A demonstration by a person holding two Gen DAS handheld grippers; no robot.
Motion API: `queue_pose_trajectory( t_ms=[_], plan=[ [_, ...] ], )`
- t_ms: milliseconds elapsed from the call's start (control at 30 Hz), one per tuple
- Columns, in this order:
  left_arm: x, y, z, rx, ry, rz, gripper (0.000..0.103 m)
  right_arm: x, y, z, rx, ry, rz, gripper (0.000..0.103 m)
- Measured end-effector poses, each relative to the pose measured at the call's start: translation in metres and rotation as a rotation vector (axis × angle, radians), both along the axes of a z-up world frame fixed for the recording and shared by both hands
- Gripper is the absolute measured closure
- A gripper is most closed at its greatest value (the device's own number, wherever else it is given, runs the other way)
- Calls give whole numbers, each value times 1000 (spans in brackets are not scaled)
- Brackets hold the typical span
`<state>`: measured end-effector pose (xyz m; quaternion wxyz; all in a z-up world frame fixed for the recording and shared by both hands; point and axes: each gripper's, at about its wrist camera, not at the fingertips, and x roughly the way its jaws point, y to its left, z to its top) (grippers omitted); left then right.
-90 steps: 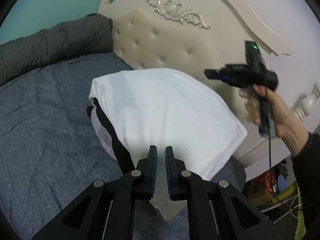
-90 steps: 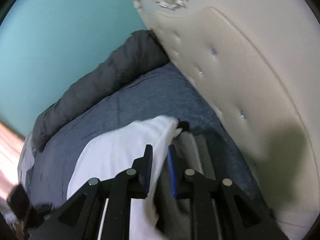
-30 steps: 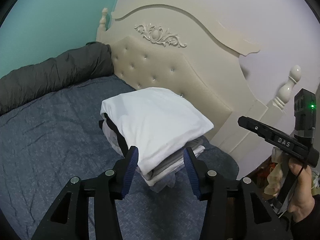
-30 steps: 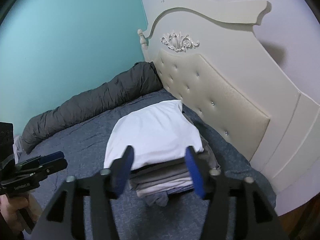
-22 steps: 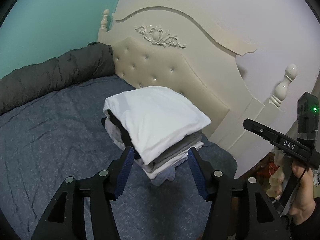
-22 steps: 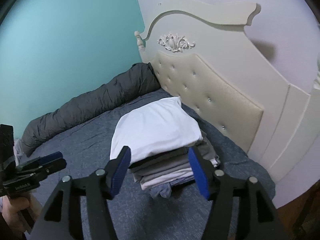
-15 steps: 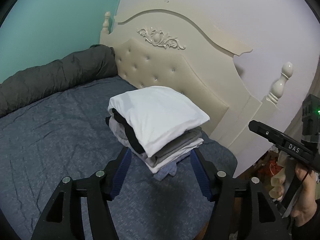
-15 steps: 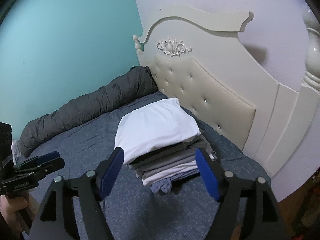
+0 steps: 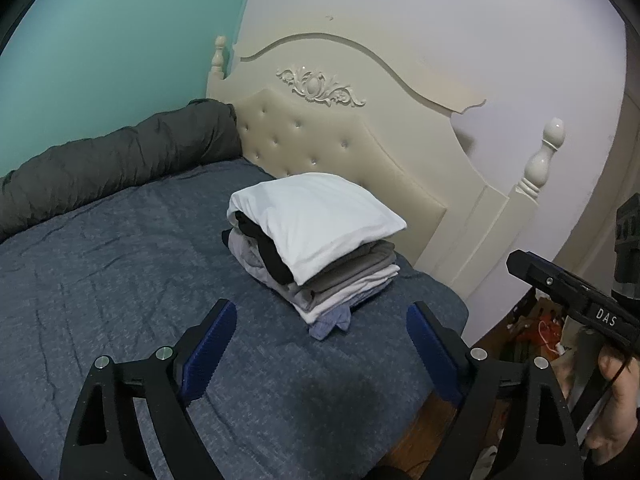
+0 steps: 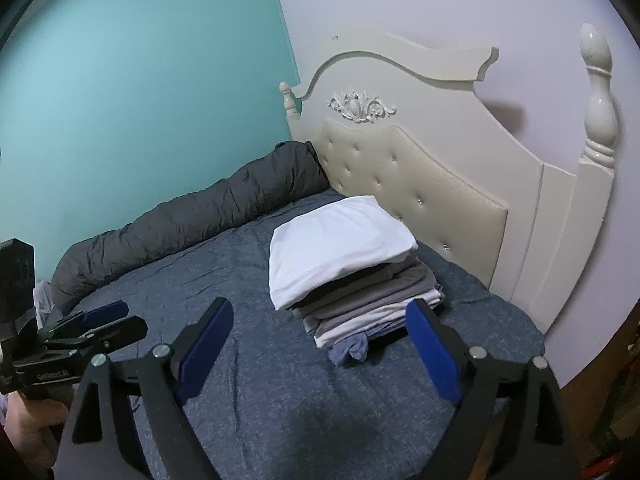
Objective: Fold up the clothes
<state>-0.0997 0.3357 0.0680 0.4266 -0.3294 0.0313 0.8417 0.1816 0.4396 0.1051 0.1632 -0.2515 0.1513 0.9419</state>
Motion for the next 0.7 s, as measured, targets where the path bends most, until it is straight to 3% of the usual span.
queue_pose_trajectory(
  t_ms=[100, 267, 700],
  plan=[
    [9, -9, 4, 9, 9, 2, 6, 10, -9, 5, 15, 19, -17, 5],
    [20, -23, 8, 18, 16, 17, 1, 26, -22, 7, 20, 27, -29, 4],
    [45, -50, 7, 16, 31, 19, 0, 60, -47, -7, 43, 7, -55, 1]
  ],
)
